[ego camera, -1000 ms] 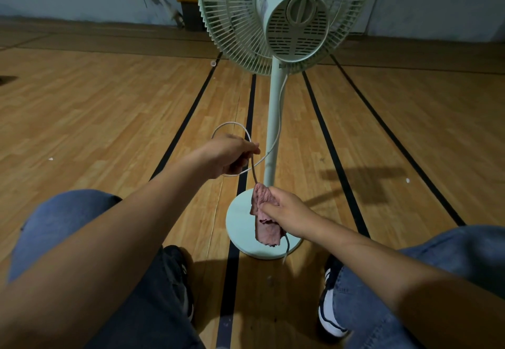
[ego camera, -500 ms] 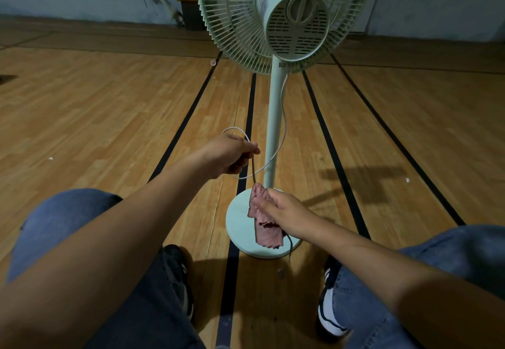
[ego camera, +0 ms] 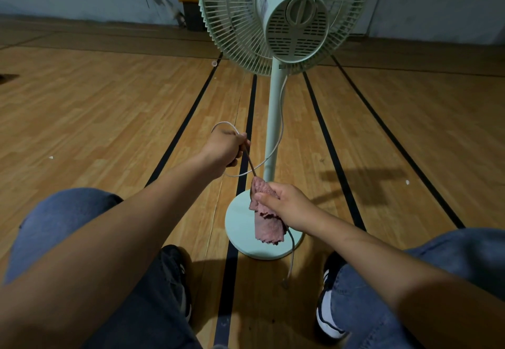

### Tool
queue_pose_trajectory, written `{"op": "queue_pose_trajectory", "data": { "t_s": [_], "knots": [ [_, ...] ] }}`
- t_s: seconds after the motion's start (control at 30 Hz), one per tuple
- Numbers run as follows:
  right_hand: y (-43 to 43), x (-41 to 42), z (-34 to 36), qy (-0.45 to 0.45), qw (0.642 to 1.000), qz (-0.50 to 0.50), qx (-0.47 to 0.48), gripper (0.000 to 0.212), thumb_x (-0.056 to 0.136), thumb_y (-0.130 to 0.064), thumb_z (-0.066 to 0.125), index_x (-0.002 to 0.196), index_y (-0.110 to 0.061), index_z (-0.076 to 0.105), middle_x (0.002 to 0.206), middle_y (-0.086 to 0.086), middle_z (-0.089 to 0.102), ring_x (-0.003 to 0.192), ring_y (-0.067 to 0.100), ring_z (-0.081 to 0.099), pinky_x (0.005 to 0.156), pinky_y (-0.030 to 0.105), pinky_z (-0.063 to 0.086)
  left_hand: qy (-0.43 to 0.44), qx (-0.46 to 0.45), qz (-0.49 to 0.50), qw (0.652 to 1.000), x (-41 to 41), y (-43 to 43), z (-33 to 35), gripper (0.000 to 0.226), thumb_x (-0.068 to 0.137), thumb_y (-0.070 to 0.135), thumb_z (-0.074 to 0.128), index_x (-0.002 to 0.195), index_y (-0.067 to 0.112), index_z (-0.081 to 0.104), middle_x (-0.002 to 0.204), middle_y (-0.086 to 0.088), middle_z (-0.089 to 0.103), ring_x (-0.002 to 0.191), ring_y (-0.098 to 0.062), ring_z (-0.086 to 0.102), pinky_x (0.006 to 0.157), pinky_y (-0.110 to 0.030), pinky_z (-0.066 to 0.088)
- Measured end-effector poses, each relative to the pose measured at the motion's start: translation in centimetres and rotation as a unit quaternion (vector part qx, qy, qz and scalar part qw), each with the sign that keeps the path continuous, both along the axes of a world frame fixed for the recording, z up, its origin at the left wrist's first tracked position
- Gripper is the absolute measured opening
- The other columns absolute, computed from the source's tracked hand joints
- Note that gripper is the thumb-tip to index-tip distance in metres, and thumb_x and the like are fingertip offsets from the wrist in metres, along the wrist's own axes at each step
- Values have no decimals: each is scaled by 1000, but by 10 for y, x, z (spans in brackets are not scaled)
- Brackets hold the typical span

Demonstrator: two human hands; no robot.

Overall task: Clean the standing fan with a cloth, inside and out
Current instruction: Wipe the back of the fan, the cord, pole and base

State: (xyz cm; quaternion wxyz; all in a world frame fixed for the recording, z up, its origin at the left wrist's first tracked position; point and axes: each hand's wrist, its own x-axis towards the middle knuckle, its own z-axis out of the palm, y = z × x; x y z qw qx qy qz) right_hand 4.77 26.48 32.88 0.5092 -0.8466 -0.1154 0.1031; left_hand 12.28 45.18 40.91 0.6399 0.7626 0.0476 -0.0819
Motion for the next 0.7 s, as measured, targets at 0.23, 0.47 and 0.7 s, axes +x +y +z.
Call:
{"op": "queue_pose_trajectory", "data": {
  "t_s": [0.23,0.47,0.7],
  "knots": [
    [-3,2,-4,2,999,17,-41,34,102,-46,62,105,-14,72,102,8,78,97,24,76,90,57,59,-7,-29,90,995,21,5,-7,34,116,25,52,88,13,69,76,1,54,67,-13,48,61,-28,41],
    [-5,0,-9,15,997,62,-41,20,104,-40,63,98,-26,77,102,-8,80,97,8,74,92,40,59,-3,-53,162,985,43,25,-6,34,115,29,54,87,17,70,77,2,53,68,-12,47,60,-29,42],
    [-6,-5,-15,43,995,75,-54,15,103,-38,66,94,-29,73,93,-15,79,90,-2,73,80,26,56,-2,-95,240,966,54,47,8,38,115,28,53,81,16,65,72,-1,48,57,-13,38,53,-26,34]
  ]
}}
